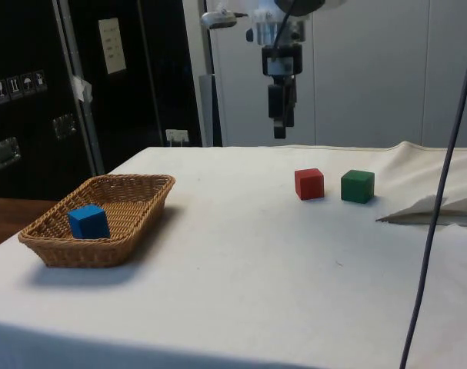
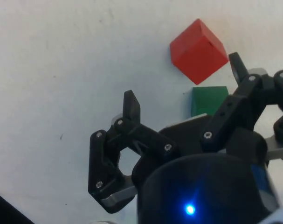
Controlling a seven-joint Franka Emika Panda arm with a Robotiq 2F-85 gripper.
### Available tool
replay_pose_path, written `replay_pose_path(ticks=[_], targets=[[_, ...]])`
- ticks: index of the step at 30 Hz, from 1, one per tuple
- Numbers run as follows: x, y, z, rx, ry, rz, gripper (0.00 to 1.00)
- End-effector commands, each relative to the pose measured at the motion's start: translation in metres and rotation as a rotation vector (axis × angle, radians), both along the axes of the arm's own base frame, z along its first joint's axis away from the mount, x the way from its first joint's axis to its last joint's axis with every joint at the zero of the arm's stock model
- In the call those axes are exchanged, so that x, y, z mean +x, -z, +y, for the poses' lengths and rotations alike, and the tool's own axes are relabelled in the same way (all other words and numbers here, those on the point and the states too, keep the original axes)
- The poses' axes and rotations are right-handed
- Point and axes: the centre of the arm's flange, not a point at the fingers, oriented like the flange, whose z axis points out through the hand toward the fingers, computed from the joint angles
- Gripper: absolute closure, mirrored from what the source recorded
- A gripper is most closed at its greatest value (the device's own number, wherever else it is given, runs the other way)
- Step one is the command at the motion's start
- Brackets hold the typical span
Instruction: Pick up exactly two blocks and place them into the basket.
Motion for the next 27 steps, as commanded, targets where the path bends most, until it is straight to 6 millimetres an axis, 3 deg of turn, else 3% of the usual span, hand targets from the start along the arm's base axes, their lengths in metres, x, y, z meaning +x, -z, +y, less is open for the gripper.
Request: replay_pose_path(ticks=[1,16,27], targets=[[-0.004,0.003,-0.003,-0.005,-0.005,-0.013,0.00],[-0.020,0.020,-0.007,-0.002,-0.008,-0.006,0.00],[-0.033,0.053,-0.025,-0.009,-0.034,0.016,0.00]])
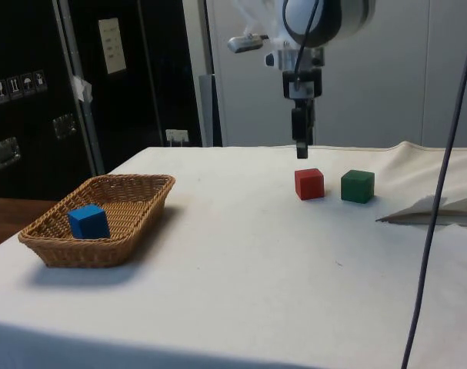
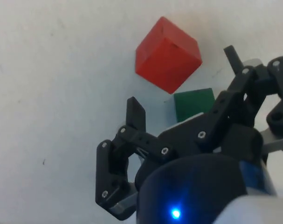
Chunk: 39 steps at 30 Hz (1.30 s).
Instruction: Pick up exactly two blocks and place them into the basket.
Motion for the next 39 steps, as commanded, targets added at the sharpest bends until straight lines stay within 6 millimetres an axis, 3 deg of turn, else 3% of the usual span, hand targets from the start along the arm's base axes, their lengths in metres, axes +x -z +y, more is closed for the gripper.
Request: replay_pose_path(ticks=[1,11,17,39], targets=[[-0.003,0.004,0.000,0.007,-0.008,-0.008,0.00],[-0.005,0.024,-0.002,0.016,-0.029,0.028,0.00],[-0.008,0.031,0.007,0.047,-0.054,0.026,0.00],[-0.006,0.052,0.010,0.034,-0.125,0.056,0.00]])
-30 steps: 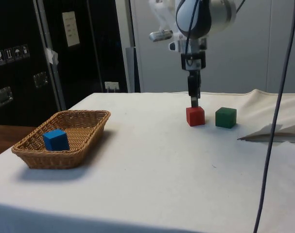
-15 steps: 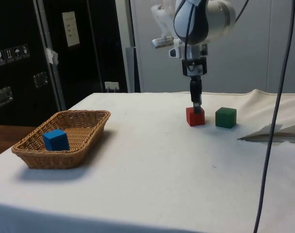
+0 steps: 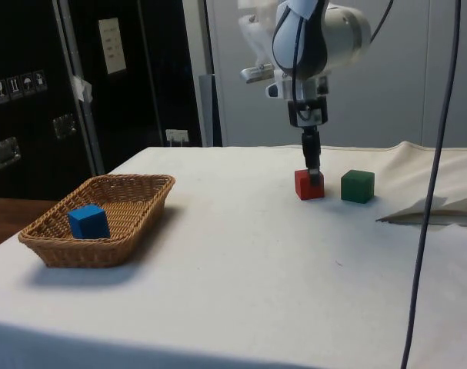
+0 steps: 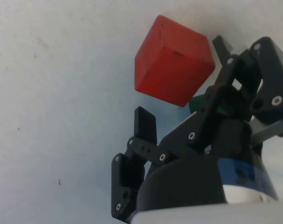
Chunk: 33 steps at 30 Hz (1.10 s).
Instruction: Pick up exactly two blocks and place them into the basket.
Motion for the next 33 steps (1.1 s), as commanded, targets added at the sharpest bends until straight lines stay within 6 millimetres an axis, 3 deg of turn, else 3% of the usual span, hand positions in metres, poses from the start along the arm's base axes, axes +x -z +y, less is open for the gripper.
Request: replay_pose_path(ticks=[1,19,33], targets=[[0.000,0.001,0.000,-0.001,-0.004,0.002,0.00],[0.005,0.008,0.002,-0.036,-0.046,-0.062,0.00],[-0.009,0.013,-0.001,-0.046,-0.056,-0.065,0.00]])
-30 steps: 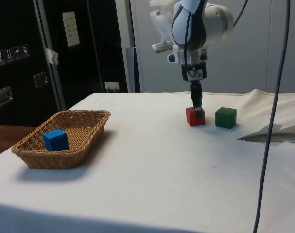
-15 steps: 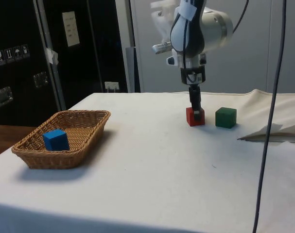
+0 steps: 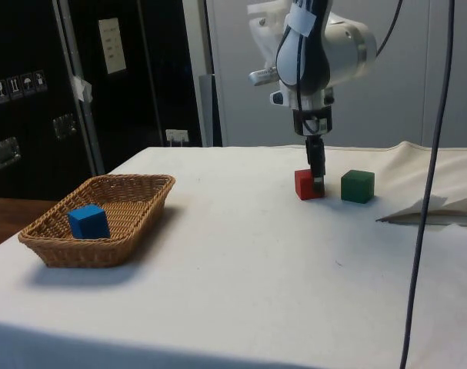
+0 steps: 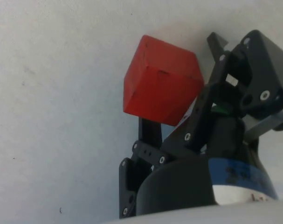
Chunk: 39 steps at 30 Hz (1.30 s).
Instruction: Pick up exactly two blocks and place them into the basket.
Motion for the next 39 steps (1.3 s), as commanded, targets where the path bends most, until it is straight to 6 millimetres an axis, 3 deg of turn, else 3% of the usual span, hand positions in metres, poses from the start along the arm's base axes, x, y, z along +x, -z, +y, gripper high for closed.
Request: replay_pose_path(ticks=[1,15,35,39], targets=[[0.001,-0.005,0.001,0.006,-0.001,-0.024,0.00],[0.011,-0.012,0.004,0.015,0.011,-0.056,0.00],[0.009,-0.003,0.007,0.026,0.025,-0.041,0.00],[0.012,-0.010,0.009,0.047,0.026,-0.079,0.00]])
